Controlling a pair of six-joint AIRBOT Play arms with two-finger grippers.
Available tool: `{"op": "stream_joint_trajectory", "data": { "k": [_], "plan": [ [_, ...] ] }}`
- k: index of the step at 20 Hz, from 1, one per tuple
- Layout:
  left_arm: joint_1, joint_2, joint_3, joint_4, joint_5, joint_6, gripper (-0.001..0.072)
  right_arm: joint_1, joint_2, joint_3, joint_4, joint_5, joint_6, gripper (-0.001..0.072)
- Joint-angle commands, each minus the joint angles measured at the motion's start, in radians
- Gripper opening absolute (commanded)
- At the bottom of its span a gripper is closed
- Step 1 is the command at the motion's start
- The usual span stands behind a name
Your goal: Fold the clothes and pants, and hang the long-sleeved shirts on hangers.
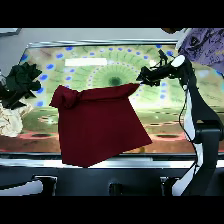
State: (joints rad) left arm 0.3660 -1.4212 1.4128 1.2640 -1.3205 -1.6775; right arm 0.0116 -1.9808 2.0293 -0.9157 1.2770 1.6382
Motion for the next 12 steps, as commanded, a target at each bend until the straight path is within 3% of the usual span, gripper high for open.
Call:
{"op": "stream_joint_trajectory", "data": {
  "k": [1, 2, 6, 10, 12],
  "plan": [
    [0.032, 0.043, -0.154, -0.076, 0.052, 0.014, 0.072, -0.03, 0.031, 0.0, -0.026, 0.162, -0.034, 0.0463],
    [0.032, 0.043, -0.185, -0.084, 0.077, 0.019, 0.072, -0.06, 0.054, 0.0, -0.056, 0.229, -0.061, 0.0496],
    [0.032, 0.035, -0.241, -0.101, 0.151, 0.03, 0.072, -0.243, 0.171, -0.047, -0.166, 0.377, -0.116, 0.0502],
    [0.032, 0.016, -0.241, -0.188, 0.215, 0.085, 0.072, -0.365, 0.352, -0.471, -0.126, 0.339, -0.191, 0.0505],
    [0.031, 0.003, -0.241, -0.212, 0.219, 0.085, 0.072, -0.366, 0.455, -0.748, -0.114, 0.247, -0.238, 0.0588]
  ]
}}
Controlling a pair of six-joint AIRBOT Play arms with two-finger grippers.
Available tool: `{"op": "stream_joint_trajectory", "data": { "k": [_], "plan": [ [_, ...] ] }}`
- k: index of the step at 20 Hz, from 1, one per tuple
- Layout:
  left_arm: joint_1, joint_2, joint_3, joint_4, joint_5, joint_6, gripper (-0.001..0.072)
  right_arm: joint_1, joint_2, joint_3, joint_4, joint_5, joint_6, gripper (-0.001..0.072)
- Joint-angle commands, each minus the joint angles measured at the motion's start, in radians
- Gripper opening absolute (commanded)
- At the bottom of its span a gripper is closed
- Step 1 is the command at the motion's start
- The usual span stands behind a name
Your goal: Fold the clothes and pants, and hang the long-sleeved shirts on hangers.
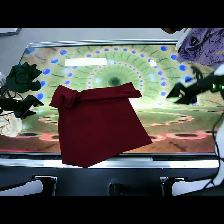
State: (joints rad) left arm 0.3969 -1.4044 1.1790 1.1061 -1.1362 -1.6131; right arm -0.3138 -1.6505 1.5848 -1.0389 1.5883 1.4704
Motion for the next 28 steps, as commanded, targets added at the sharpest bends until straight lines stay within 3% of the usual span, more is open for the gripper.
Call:
{"op": "stream_joint_trajectory", "data": {
  "k": [1, 6, 13, 17, 18, 20, 21, 23, 25, 28],
  "plan": [
    [0.0, -0.015, -0.008, -0.058, 0.035, 0.021, 0.072, -0.036, 0.173, -0.435, 0.031, -0.122, -0.094, 0.0598],
    [0.0, -0.015, -0.007, -0.064, 0.034, 0.02, 0.072, -0.018, 0.3, -0.834, 0.158, -0.288, -0.192, 0.0597],
    [0.0, -0.015, -0.007, -0.072, 0.026, 0.016, 0.072, -0.017, 0.301, -0.965, 0.262, -0.373, -0.257, 0.0587],
    [0.0, -0.015, -0.007, -0.071, 0.026, 0.012, 0.072, -0.017, 0.301, -1.009, 0.314, -0.39, -0.286, 0.0532],
    [0.0, -0.015, -0.007, -0.071, 0.026, 0.012, 0.072, -0.017, 0.301, -1.02, 0.315, -0.391, -0.29, 0.0507],
    [0.0, -0.016, -0.008, -0.071, 0.027, 0.012, 0.072, -0.017, 0.301, -1.036, 0.322, -0.394, -0.305, 0.0386],
    [0.0, -0.016, -0.008, -0.071, 0.027, 0.012, 0.072, -0.017, 0.301, -1.039, 0.322, -0.404, -0.305, 0.0368],
    [0.0, -0.016, -0.008, -0.071, 0.027, 0.012, 0.072, -0.017, 0.301, -1.038, 0.344, -0.423, -0.325, 0.0057],
    [0.0, -0.016, -0.008, -0.071, 0.027, 0.012, 0.072, -0.018, 0.301, -1.006, 0.381, -0.428, -0.347, 0.0027],
    [0.0, -0.021, -0.008, -0.071, 0.026, 0.012, 0.072, -0.019, 0.28, -0.733, 0.139, -0.434, -0.165, 0.0027]
  ]
}}
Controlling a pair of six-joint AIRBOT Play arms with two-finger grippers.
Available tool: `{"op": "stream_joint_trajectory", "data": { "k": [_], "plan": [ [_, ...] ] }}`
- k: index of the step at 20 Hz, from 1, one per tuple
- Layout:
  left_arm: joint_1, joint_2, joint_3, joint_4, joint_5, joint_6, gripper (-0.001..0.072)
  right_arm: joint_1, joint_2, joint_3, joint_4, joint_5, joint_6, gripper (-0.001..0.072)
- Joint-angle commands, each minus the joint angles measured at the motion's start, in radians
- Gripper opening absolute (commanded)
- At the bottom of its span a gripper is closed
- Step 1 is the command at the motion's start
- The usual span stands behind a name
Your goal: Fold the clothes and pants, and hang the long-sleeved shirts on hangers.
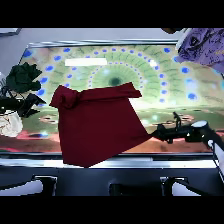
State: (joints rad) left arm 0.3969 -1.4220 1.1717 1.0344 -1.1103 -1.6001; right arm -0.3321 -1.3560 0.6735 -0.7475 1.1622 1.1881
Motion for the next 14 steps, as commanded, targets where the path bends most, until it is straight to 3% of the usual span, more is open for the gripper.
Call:
{"op": "stream_joint_trajectory", "data": {
  "k": [1, 7, 14],
  "plan": [
    [0.0, -0.006, -0.001, 0.0, 0.0, -0.001, 0.072, -0.001, -0.042, 0.305, -0.214, 0.005, 0.157, 0.0027],
    [-0.054, -0.061, -0.011, 0.0, 0.001, 0.0, 0.072, 0.036, -0.37, 0.973, -0.232, 0.016, 0.313, 0.0027],
    [-0.13, -0.13, -0.01, -0.006, 0.078, 0.0, 0.072, 0.182, -0.692, 1.432, -0.319, -0.087, 0.509, 0.0027]
  ]
}}
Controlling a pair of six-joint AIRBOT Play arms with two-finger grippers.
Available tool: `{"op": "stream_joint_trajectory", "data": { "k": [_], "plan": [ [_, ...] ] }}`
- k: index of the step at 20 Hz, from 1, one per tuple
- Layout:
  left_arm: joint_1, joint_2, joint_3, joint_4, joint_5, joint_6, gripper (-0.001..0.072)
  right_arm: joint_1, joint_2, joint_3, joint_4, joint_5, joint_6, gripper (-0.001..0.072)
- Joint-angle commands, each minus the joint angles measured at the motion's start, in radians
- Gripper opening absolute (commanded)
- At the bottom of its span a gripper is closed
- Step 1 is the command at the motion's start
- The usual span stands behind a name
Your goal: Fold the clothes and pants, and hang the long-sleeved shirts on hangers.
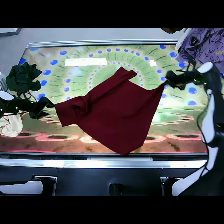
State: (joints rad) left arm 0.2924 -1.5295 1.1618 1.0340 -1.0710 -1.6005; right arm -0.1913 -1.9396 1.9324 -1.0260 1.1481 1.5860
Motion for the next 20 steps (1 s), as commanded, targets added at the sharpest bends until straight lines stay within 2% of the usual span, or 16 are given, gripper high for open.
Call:
{"op": "stream_joint_trajectory", "data": {
  "k": [1, 2, 4, 5, 7, 10, 12, 15, 18, 20],
  "plan": [
    [-0.031, -0.029, 0.0, -0.014, 0.052, 0.002, 0.072, 0.039, -0.109, 0.175, -0.038, -0.146, 0.164, 0.0027],
    [-0.033, -0.035, 0.0, -0.023, 0.06, 0.001, 0.072, 0.034, -0.107, 0.175, -0.039, -0.197, 0.223, 0.0027],
    [-0.033, -0.05, 0.0, -0.057, 0.062, 0.008, 0.072, 0.024, -0.107, 0.175, -0.013, -0.229, 0.239, 0.0031],
    [-0.033, -0.055, 0.0, -0.06, 0.063, 0.008, 0.072, 0.023, -0.107, 0.175, -0.004, -0.204, 0.24, 0.0119],
    [-0.031, -0.055, 0.001, -0.059, 0.067, 0.008, 0.072, 0.006, -0.098, 0.175, 0.0, -0.076, 0.232, 0.0462],
    [-0.014, -0.055, 0.014, -0.06, 0.067, 0.024, 0.072, -0.072, -0.036, 0.137, 0.001, 0.224, 0.111, 0.0478],
    [-0.007, -0.055, 0.023, -0.059, 0.067, 0.045, 0.072, -0.133, 0.069, -0.013, 0.001, 0.299, 0.048, 0.0421],
    [-0.007, -0.055, 0.024, -0.059, 0.067, 0.058, 0.072, -0.173, 0.297, -0.439, 0.002, 0.212, -0.006, 0.0431],
    [-0.007, -0.055, 0.024, -0.058, 0.067, 0.058, 0.072, -0.138, 0.534, -0.925, 0.129, 0.081, -0.085, 0.0464],
    [-0.007, -0.055, 0.024, -0.059, 0.067, 0.057, 0.072, -0.066, 0.63, -1.147, 0.158, 0.02, -0.087, 0.0486]
  ]
}}
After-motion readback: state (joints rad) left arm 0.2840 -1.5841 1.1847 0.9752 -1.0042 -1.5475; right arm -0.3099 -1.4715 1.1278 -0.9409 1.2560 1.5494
